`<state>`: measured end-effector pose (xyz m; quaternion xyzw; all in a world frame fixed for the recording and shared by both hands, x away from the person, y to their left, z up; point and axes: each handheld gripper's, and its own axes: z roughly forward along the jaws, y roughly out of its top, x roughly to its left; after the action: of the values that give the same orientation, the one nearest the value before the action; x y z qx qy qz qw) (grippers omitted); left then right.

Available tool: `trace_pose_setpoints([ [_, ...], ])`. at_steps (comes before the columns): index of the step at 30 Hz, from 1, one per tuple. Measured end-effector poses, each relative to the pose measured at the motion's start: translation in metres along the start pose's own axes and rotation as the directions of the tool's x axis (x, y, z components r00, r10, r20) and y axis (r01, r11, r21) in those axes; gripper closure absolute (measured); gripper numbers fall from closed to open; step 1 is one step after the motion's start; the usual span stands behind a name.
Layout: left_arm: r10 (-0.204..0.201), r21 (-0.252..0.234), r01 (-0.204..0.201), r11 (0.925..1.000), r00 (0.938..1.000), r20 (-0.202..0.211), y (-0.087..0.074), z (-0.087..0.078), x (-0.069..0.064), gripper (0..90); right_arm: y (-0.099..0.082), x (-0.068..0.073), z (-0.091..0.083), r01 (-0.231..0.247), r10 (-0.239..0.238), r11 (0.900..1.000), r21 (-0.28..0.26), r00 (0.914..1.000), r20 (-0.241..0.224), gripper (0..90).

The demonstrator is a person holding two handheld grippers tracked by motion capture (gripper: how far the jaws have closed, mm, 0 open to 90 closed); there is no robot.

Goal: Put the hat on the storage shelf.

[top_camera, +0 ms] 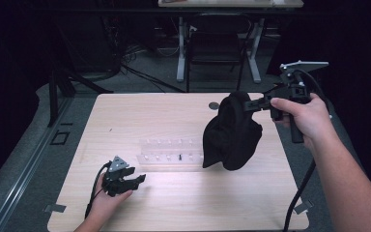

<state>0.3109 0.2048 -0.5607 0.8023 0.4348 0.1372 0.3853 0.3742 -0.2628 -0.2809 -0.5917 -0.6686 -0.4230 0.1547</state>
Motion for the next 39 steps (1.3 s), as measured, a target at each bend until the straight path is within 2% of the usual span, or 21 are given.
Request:
trace_pose_setpoints([
  [21, -0.003, -0.015, 0.003, 0.9999, 1.0000, 0.000, 0.000, 0.000, 0.001, 43.8, 0.016, 0.022, 0.037, 0.030, -0.030, 0.9994, 0.015, 0.9993, -0.022, 88.2],
  [25, 0.001, 0.003, -0.001, 1.0000, 1.0000, 0.003, 0.001, -0.001, 0.001, 43.8, 0.019, 0.024, 0.044, 0.030, -0.030, 0.9994, 0.017, 0.9992, -0.025, 88.2],
  [28, 0.006, -0.013, -0.006, 0.9999, 1.0000, 0.003, 0.000, 0.000, 0.001, 43.8, 0.021, 0.026, 0.049, 0.029, -0.029, 0.9994, 0.017, 0.9991, -0.031, 88.2],
  [39, 0.006, -0.015, -0.006, 0.9999, 1.0000, 0.005, 0.000, 0.000, 0.001, 43.8, 0.028, 0.031, 0.070, 0.022, -0.021, 0.9996, 0.016, 0.9994, -0.027, 88.2],
])
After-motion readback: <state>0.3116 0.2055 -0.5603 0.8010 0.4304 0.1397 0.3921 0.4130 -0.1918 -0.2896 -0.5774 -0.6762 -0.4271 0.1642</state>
